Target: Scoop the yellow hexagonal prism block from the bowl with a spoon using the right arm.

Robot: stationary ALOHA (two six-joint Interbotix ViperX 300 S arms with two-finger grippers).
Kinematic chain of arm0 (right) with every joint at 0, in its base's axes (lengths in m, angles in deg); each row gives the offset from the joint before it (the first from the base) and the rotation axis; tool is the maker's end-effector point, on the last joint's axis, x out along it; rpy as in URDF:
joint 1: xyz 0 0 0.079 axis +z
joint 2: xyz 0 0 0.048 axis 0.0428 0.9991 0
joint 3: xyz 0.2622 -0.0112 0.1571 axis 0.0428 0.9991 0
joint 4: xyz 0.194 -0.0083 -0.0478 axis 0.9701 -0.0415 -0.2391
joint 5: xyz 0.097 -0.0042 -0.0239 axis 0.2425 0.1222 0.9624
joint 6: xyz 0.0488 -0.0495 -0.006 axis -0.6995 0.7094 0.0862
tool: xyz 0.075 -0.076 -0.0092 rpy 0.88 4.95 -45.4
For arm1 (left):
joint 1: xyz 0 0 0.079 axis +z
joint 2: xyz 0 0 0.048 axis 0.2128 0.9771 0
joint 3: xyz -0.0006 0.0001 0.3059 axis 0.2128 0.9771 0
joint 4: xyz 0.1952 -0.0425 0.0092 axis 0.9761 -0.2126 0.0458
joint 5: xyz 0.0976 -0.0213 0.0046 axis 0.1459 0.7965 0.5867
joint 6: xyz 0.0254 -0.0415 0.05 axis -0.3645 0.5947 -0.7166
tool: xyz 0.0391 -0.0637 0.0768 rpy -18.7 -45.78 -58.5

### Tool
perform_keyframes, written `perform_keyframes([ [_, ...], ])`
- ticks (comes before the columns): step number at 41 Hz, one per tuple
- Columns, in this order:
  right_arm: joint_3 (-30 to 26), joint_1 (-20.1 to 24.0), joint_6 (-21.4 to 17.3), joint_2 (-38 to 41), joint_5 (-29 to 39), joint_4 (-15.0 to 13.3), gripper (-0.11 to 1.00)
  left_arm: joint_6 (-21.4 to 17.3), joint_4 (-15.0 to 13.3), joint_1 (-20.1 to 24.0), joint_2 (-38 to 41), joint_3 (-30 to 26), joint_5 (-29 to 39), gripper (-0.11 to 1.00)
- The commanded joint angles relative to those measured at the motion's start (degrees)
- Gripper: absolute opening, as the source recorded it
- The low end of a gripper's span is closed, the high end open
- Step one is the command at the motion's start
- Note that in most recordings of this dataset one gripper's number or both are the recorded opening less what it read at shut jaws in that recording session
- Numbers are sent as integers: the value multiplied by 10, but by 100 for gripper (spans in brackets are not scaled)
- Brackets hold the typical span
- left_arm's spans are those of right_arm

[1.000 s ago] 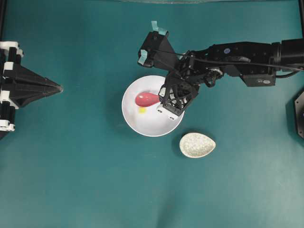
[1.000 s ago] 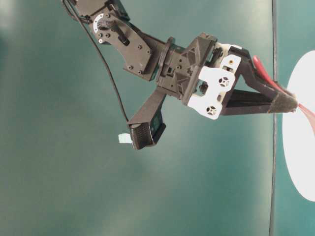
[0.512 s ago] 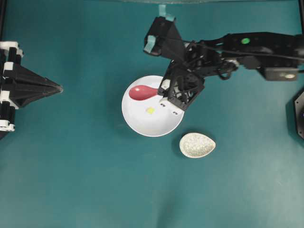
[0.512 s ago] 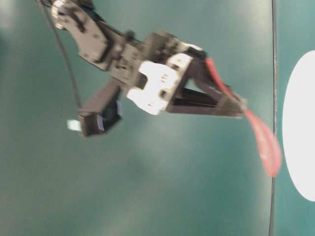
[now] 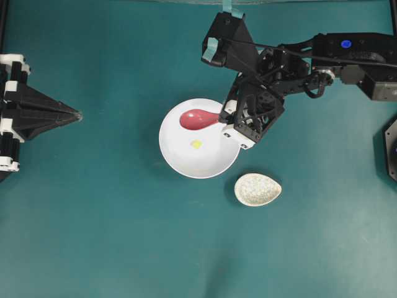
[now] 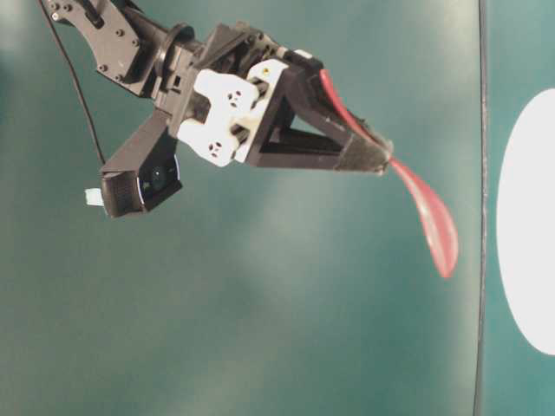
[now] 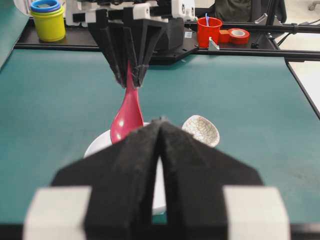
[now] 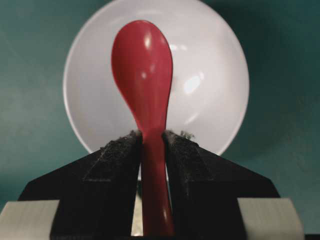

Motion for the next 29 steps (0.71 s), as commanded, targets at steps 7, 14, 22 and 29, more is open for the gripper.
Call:
perform_keyframes([
  [7, -6, 0, -2, -14, 25, 1, 23, 1, 1, 1, 4, -13, -5, -1],
  [14, 1, 4, -3, -13, 60, 3, 23, 1, 2, 1, 4, -12, -5, -1],
  [22, 10, 11, -4, -16, 68, 9, 23, 1, 2, 1, 4, -12, -5, -1],
  [29, 20, 37, -4, -22, 76, 21, 23, 2, 1, 1, 4, -12, -4, -1],
])
